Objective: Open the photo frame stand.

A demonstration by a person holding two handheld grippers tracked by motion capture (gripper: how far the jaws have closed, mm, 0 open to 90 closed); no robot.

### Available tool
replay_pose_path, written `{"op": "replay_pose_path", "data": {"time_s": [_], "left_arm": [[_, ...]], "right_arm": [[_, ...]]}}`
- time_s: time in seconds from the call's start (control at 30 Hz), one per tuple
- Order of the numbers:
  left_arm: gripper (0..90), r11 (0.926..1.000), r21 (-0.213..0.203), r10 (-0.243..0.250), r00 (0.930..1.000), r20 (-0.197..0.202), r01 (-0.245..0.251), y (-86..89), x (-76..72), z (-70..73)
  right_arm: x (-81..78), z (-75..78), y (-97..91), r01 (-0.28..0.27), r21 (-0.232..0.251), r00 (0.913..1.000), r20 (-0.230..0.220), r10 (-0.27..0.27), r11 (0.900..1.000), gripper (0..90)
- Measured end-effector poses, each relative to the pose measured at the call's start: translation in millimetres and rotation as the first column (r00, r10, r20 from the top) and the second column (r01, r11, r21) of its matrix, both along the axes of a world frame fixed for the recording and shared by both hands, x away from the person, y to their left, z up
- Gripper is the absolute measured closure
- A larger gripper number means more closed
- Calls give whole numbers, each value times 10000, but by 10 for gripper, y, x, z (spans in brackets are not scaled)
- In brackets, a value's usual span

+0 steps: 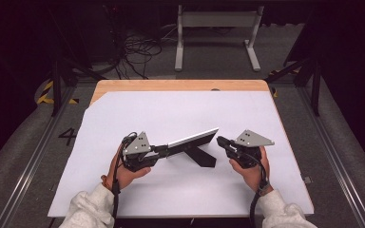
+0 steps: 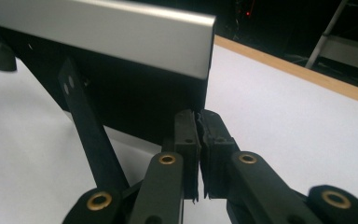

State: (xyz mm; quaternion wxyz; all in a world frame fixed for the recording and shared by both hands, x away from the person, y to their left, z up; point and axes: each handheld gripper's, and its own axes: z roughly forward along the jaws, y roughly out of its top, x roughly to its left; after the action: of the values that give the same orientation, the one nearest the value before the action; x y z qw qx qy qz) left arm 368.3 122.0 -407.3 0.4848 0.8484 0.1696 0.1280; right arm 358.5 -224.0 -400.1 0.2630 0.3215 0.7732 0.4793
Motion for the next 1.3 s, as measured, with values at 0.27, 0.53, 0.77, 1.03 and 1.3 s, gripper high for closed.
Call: {"op": "replay_pose_path", "data": {"time_s": [0.27,0.53,0.77,1.03,1.3], "left_arm": [[793,9999,100,108,9999,36,-108,-13,-6,3],[816,9999,160,52,10000,26,-52,-23,-47,10],[820,9999,161,-15,10000,-10,15,-33,-70,15],[824,9998,82,-202,9998,-32,202,-54,-102,3],[818,9993,90,-363,9993,-26,363,-119,-114,-5]], "right_arm": [[34,19,126,-121,-72,9997,232,123,9999,875],[66,17,159,-71,-106,9997,247,74,9999,881],[75,5,219,-317,-22,9994,111,317,9995,881],[103,-9,322,-413,-122,9991,74,414,9991,879],[122,-17,362,-437,-10,9990,33,437,9990,877]]}}
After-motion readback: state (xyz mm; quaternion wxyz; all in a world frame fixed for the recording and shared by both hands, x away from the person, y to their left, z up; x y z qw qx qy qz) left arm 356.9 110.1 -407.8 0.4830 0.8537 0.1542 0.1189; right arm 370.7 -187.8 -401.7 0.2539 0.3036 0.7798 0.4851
